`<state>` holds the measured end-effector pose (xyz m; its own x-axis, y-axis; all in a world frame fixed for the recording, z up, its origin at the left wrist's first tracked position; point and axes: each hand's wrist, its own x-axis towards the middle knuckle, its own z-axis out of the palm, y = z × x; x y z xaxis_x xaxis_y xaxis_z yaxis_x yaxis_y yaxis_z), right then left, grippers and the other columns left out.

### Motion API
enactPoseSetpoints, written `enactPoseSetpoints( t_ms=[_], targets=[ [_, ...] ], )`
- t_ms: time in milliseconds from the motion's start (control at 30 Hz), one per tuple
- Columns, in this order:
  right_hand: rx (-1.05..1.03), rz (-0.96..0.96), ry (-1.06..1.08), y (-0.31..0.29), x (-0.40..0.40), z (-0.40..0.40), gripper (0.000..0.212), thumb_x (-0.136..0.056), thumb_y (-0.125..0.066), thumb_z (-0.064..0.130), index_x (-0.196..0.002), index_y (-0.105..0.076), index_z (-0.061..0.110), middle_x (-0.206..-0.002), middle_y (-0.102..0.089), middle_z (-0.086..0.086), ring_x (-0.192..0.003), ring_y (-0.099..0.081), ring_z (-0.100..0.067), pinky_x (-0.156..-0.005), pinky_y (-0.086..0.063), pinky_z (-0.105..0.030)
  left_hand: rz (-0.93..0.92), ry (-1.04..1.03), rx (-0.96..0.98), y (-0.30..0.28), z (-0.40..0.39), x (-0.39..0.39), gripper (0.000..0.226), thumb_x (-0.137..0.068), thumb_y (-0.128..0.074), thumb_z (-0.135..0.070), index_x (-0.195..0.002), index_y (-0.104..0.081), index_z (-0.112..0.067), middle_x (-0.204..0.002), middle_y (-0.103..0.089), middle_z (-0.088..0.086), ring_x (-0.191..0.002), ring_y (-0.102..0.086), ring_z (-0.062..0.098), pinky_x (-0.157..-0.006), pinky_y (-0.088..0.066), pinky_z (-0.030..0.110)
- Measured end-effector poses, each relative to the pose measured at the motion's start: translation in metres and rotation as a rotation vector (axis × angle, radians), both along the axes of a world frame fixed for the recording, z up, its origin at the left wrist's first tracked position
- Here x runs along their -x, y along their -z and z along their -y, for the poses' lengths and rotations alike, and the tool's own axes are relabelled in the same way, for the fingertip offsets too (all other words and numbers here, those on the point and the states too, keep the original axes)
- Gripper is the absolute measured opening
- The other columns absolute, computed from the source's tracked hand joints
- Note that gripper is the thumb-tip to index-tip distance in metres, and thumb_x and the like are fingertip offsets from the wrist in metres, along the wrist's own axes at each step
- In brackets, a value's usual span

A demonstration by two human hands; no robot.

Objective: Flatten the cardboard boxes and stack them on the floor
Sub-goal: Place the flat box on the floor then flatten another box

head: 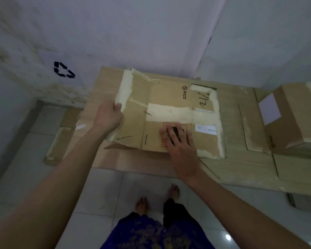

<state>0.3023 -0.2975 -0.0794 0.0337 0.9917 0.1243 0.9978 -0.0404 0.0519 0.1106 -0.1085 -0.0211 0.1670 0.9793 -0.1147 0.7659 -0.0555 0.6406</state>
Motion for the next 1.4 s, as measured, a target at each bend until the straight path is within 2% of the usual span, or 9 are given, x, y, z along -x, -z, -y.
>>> enactPoseSetpoints(
  t_ms=[167, 267, 367, 500, 700, 800, 1067, 1200, 1400],
  targets=[
    [0.167, -0.032, -0.045, 0.042, 0.019, 0.016, 0.057, -0.095, -0.033, 0.010, -0.152, -0.042, 0.016, -0.154, -0.045, -0.010, -0.139, -0.042, -0.042, -0.104, -0.045, -0.058, -0.092, 0.068, 0.032, 0.035, 0.013, 0.009, 0.030, -0.104, -0.042, -0.019, -0.077, -0.047, -0.005, -0.076, -0.046, 0.012, -0.074, -0.044, 0.028, -0.064, -0.027, 0.034],
    [0.356, -0.117, -0.054, 0.050, 0.011, 0.019, 0.080, -0.087, -0.053, 0.003, -0.159, -0.022, 0.022, -0.163, -0.028, -0.005, -0.149, -0.025, -0.038, -0.117, -0.030, -0.053, -0.127, 0.066, 0.138, 0.064, 0.022, 0.008, 0.032, -0.105, -0.041, -0.022, -0.079, -0.049, -0.004, -0.077, -0.049, 0.019, -0.079, -0.053, 0.036, -0.061, -0.030, 0.035],
    [0.534, -0.183, -0.068, 0.051, -0.001, 0.017, 0.086, -0.093, -0.046, -0.001, -0.160, -0.001, 0.026, -0.168, -0.004, 0.002, -0.155, -0.003, -0.028, -0.124, -0.014, -0.045, -0.149, 0.052, 0.251, 0.086, 0.025, 0.002, 0.035, -0.104, -0.041, -0.024, -0.085, -0.056, 0.002, -0.080, -0.056, 0.020, -0.085, -0.059, 0.040, -0.057, -0.033, 0.034],
    [0.617, -0.369, 0.001, 0.062, -0.011, 0.012, 0.090, -0.089, -0.061, 0.013, -0.160, -0.007, 0.021, -0.167, -0.009, -0.002, -0.154, -0.007, -0.024, -0.121, -0.023, -0.043, -0.167, 0.051, 0.295, 0.109, 0.028, -0.005, 0.035, -0.104, -0.038, -0.023, -0.104, -0.058, 0.006, -0.105, -0.060, 0.028, -0.094, -0.058, 0.040, -0.068, -0.037, 0.035],
    [0.661, -0.625, 0.246, 0.078, -0.035, -0.001, 0.088, -0.088, -0.061, 0.021, -0.160, -0.009, 0.023, -0.159, -0.030, -0.004, -0.143, -0.029, -0.024, -0.112, -0.039, -0.046, -0.199, -0.076, 0.367, 0.128, 0.039, -0.006, 0.030, -0.098, -0.045, -0.022, -0.111, -0.056, 0.002, -0.112, -0.061, 0.027, -0.104, -0.058, 0.042, -0.075, -0.040, 0.038],
    [0.627, -0.634, 0.284, 0.077, -0.051, -0.028, 0.080, -0.093, -0.056, 0.017, -0.159, -0.012, 0.023, -0.153, -0.036, -0.005, -0.135, -0.036, -0.025, -0.107, -0.041, -0.043, -0.182, -0.172, 0.360, 0.125, 0.025, -0.013, 0.058, -0.085, -0.063, -0.018, -0.138, -0.043, -0.008, -0.129, -0.057, 0.017, -0.116, -0.057, 0.040, -0.091, -0.047, 0.042],
    [0.464, -0.550, 0.570, 0.095, -0.134, -0.124, 0.071, -0.095, -0.055, 0.018, -0.157, -0.020, 0.024, -0.165, -0.006, -0.014, -0.152, -0.009, -0.035, -0.120, -0.025, -0.050, -0.182, -0.089, 0.312, 0.128, -0.060, -0.078, 0.053, -0.084, -0.063, -0.025, -0.133, -0.047, -0.017, -0.134, -0.046, 0.016, -0.125, -0.046, 0.038, -0.100, -0.043, 0.047],
    [0.476, -0.602, 0.727, 0.107, -0.161, -0.138, 0.082, -0.091, -0.062, 0.019, -0.158, -0.016, 0.029, -0.164, -0.001, -0.013, -0.149, -0.012, -0.036, -0.118, -0.030, -0.048, -0.124, -0.169, 0.428, 0.137, -0.079, -0.103, 0.064, -0.074, -0.059, -0.041, -0.131, -0.046, -0.013, -0.130, -0.050, 0.016, -0.122, -0.049, 0.039, -0.100, -0.045, 0.050],
    [0.477, -0.663, 0.820, 0.114, -0.176, -0.151, 0.115, -0.072, -0.083, 0.028, -0.157, -0.006, 0.027, -0.153, -0.014, -0.019, -0.140, -0.021, -0.038, -0.112, -0.037, -0.048, -0.234, -0.284, 0.431, 0.145, -0.097, -0.118, 0.067, -0.079, -0.061, -0.035, -0.135, -0.040, -0.006, -0.133, -0.043, 0.024, -0.126, -0.041, 0.044, -0.102, -0.038, 0.049]
  ],
)
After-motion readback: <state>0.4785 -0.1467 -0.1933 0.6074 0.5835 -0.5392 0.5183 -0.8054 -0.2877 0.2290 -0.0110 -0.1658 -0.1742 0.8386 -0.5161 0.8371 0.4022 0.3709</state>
